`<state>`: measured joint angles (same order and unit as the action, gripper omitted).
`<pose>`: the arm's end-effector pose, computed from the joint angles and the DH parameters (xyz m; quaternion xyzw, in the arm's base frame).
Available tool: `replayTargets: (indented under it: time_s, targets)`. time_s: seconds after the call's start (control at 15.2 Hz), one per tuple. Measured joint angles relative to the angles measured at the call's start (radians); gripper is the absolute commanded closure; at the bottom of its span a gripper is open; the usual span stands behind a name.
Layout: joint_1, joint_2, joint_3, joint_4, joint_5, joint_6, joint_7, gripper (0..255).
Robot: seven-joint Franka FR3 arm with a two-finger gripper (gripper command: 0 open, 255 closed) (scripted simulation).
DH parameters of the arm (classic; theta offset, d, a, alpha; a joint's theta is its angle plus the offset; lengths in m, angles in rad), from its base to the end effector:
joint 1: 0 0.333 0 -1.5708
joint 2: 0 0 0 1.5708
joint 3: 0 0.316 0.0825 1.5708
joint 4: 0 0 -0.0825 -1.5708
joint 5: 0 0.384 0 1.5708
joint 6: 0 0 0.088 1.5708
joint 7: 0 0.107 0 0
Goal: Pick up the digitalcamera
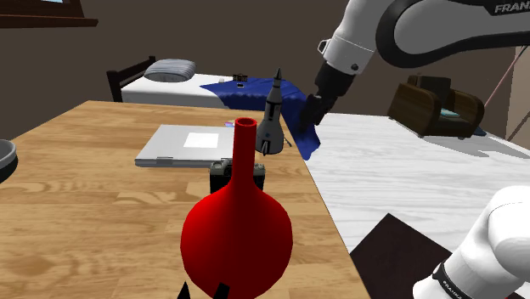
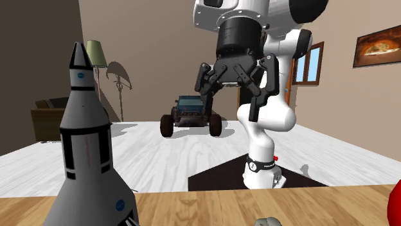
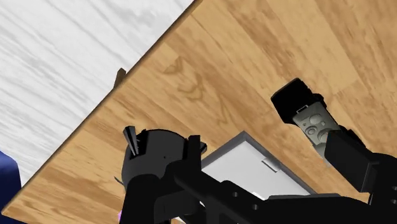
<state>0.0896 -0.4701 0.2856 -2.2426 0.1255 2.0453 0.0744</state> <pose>0.4022 0.1842 0.5670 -0.9843 -0.1211 -0.1267 0.0225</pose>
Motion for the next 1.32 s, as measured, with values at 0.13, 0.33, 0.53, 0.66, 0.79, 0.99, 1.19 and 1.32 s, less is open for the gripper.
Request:
replayTargets:
  time_s: [0.13,0.33,0.53,0.66,0.79,0.99,1.19,1.32]
  targets:
    - [0.005,0.057,0.026,0.024,-0.003,0.038,0.016,0]
    - [0.013,0.141,0.067,0.051,-0.013,0.104,0.043,0]
    - [0.018,0.241,0.107,0.108,-0.04,0.152,0.077,0]
    - [0.024,0.304,0.134,0.141,-0.063,0.185,0.105,0]
    - [0.032,0.372,0.159,0.179,-0.095,0.216,0.135,0]
    - [0.052,0.483,0.191,0.267,-0.159,0.237,0.193,0]
    - [0.058,0.516,0.196,0.258,-0.179,0.277,0.207,0]
    - [0.058,0.525,0.195,0.244,-0.184,0.299,0.209,0]
